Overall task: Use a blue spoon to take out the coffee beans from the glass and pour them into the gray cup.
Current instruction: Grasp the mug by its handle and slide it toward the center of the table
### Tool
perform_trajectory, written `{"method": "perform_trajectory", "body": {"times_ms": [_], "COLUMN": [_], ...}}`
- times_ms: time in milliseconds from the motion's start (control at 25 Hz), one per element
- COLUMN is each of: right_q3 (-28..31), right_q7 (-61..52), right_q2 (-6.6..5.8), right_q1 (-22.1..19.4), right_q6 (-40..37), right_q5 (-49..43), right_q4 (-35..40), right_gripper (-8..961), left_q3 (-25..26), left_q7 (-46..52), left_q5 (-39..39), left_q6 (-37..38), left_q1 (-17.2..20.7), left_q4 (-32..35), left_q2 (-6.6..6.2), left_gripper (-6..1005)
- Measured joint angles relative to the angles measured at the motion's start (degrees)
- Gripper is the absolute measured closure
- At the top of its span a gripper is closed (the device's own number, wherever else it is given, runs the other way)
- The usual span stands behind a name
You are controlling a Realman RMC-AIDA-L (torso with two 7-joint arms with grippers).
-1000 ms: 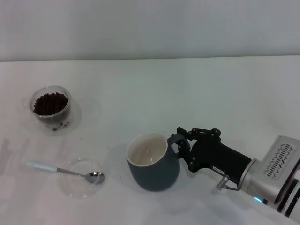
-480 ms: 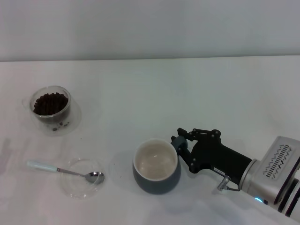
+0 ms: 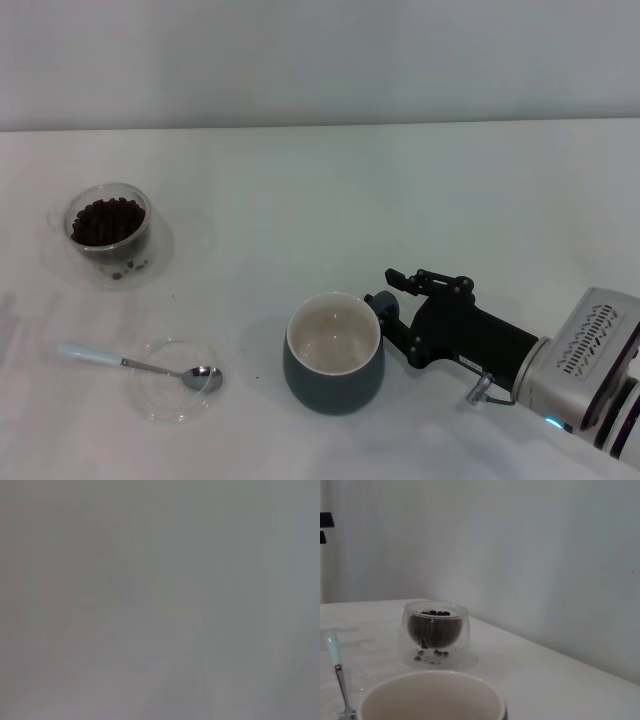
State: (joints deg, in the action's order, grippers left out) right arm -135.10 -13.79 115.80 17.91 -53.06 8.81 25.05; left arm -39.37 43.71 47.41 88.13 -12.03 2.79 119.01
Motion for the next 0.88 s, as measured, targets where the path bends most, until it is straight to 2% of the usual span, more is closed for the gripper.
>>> {"method": "perform_trajectory", "body": {"times_ms": [280, 440, 720, 880], "right_q3": [-0.15, -0.11, 0.26, 0.88], "right_q7": [0.00, 0.00, -0.47, -0.49], "right_q2": [-0.36, -0.49, -0.57, -0.63], "right_q1": [0.03, -0.39, -1.57, -2.51], "right_q6": [-0.15, -2.57, -12.98, -16.07], "right_q5": [-0.06, -1.78, -1.82, -1.74], "right_q4": [-1.15, -3.02, -8.00, -10.16], "right_gripper": [560, 560, 559, 558], "left_q3": [0.00, 0.00, 0.08, 0.09], "left_q7": [-0.44, -0.46, -0.47, -0.47], "left_q5": [-0.26, -0.35, -0.45, -0.76], "left_q6": [-0.08, -0.08, -0.08, -0.07], "left_q1": [0.07, 0.19, 0.33, 0.40], "left_q4": [0.35, 0.38, 0.47, 0.37], "left_q2": [-0.09, -0.10, -0.09, -0.09], "left_gripper": [198, 198, 199, 199]}}
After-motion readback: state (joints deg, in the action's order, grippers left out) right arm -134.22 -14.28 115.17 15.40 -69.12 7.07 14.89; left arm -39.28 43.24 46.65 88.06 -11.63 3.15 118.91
